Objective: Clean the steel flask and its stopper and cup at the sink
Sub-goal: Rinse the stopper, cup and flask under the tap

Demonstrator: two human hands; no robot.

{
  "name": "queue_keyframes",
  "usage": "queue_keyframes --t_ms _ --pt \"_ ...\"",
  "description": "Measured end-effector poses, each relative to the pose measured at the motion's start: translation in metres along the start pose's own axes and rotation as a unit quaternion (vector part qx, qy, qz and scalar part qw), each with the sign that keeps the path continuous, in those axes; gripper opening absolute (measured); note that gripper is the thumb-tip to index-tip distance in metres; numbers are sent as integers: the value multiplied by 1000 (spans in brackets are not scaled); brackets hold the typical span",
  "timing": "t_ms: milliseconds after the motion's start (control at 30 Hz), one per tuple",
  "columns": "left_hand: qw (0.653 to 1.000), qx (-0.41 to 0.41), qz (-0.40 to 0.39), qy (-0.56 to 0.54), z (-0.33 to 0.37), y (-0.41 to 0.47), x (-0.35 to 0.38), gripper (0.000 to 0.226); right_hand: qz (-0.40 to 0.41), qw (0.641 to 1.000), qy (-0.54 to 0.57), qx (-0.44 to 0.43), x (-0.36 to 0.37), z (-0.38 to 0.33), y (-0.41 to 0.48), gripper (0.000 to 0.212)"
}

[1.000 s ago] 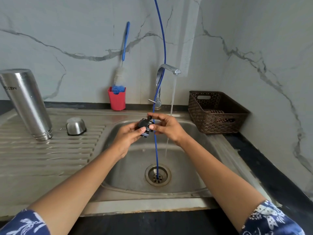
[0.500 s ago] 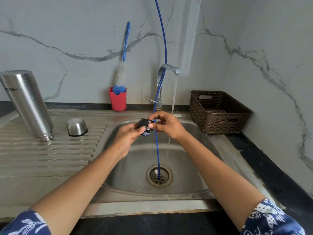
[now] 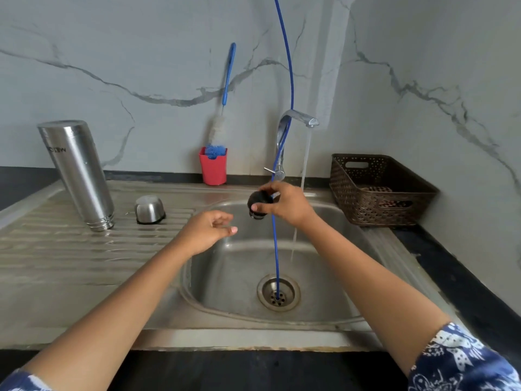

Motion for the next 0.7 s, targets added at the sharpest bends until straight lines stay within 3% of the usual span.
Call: queue_keyframes --t_ms 233,333,500,700 --pt "987 -21 61 148 -16 -29 -42 43 28 1000 3 -2 11 -11 3 50" --pt "974 -55 91 202 -29 -43 -66 46 -6 1000 -4 15 25 -18 10 53" --pt "934 -136 141 300 -53 -76 -104 45 -76 976 200 51 61 -52 23 32" --pt "901 -234 147 335 -74 -98 -118 51 -148 957 246 41 100 -94 42 37"
Point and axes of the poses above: each hand's wrist, its own y-axis towards the middle knuckle, its own x-axis out of the palm, z = x × y, the point moved 1 cm from there along y, towards the middle knuckle, and after that the axes turned 5 degrees about -z, right-handed, at the moved point
